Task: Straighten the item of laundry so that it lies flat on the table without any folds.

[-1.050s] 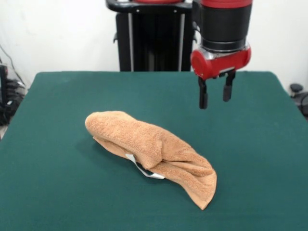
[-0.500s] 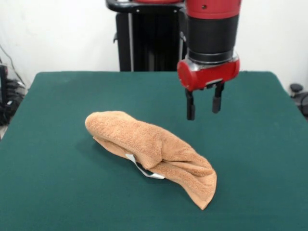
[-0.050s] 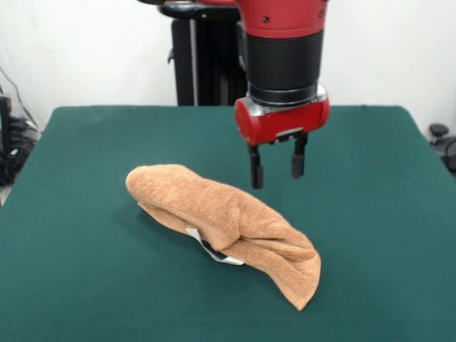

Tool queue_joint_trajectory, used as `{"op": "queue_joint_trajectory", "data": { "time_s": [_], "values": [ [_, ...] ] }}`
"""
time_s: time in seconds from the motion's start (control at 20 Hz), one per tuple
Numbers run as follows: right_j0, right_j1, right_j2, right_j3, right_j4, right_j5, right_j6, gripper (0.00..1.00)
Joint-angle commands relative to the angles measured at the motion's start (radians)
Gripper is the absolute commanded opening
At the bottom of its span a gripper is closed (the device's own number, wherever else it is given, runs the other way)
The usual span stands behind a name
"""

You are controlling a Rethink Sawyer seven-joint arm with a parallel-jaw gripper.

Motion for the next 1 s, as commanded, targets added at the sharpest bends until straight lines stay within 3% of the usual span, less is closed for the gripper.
{"op": "queue_joint_trajectory", "data": {
  "time_s": [0.05, 0.35, 0.8, 0.9, 1.0],
  "values": [
    [-0.004, 0.012, 0.107, -0.009, -0.069, 0.102, -0.315, 1.00],
    [0.017, 0.006, 0.106, -0.029, -0.065, 0.131, -0.253, 1.00],
    [0.038, 0.012, 0.115, -0.049, -0.081, 0.141, -0.257, 1.00],
    [0.032, 0.011, 0.131, -0.044, -0.080, 0.158, -0.297, 1.00],
    [0.014, 0.018, 0.176, -0.036, -0.089, 0.199, -0.417, 1.00]
  ]
}}
